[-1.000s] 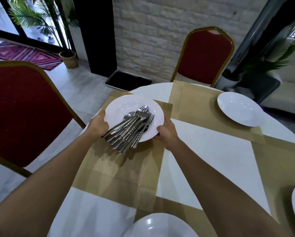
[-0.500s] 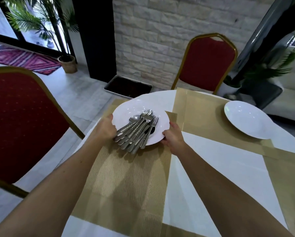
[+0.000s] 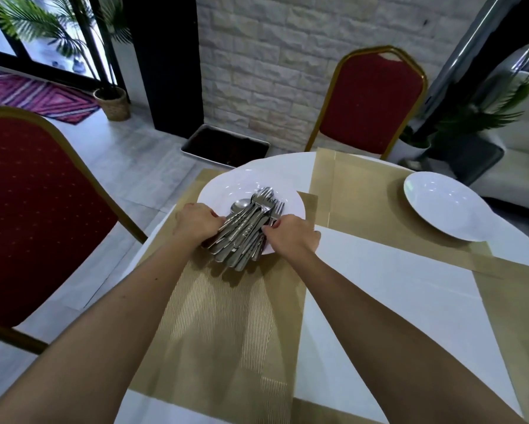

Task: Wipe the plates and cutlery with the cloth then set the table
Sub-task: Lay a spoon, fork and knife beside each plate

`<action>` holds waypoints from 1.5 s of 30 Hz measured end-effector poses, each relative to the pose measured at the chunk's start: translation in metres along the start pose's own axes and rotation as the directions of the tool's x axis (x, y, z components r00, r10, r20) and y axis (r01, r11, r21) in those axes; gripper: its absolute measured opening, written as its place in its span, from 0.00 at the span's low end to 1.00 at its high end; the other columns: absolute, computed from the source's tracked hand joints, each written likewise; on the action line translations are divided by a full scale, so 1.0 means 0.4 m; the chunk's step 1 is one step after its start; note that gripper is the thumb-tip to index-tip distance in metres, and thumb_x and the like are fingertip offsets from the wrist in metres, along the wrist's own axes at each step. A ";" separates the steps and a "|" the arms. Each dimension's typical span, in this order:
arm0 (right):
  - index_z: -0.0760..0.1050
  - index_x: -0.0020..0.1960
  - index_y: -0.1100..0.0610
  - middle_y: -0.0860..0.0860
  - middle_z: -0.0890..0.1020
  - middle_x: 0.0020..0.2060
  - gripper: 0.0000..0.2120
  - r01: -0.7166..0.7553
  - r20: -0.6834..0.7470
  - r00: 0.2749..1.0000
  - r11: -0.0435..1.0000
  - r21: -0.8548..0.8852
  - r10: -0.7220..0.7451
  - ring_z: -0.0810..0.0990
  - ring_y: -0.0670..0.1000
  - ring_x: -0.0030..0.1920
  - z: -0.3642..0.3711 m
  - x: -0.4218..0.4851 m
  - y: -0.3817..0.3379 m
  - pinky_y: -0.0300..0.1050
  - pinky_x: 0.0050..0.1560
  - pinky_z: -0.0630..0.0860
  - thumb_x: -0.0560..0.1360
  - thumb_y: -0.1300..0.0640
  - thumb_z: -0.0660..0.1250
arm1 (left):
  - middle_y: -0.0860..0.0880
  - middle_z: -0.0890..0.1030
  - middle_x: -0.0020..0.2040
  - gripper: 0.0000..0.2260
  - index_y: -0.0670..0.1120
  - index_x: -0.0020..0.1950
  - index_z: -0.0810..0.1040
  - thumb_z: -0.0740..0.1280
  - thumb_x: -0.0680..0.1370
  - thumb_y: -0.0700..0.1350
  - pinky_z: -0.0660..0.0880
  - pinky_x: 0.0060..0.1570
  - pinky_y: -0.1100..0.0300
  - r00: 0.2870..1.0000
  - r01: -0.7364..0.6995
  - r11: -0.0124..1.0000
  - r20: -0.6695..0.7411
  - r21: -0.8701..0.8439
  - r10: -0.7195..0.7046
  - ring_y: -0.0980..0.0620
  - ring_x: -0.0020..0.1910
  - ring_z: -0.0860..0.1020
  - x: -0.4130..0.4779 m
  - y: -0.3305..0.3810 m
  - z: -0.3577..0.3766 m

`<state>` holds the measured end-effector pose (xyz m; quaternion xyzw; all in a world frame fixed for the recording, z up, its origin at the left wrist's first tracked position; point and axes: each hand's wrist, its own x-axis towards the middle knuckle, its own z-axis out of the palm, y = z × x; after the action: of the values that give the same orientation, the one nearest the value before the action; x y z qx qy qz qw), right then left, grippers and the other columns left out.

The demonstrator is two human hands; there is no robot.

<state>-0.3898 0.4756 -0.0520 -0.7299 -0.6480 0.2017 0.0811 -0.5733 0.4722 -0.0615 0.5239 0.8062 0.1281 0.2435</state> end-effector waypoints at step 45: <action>0.73 0.48 0.56 0.51 0.78 0.41 0.02 -0.075 0.005 0.996 0.770 0.634 0.093 0.81 0.53 0.39 -0.276 -0.900 0.820 0.34 0.31 0.75 0.79 0.58 0.65 | 0.47 0.84 0.40 0.03 0.46 0.45 0.82 0.72 0.72 0.42 0.81 0.42 0.52 0.952 0.071 0.821 0.285 -0.567 0.114 0.47 0.38 0.83 -1.178 0.225 0.375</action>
<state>-0.0743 0.0908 -0.0084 -0.6910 -0.5081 0.4015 0.3213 -0.2671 0.0750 -0.0254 0.4494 0.6770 0.2834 0.5094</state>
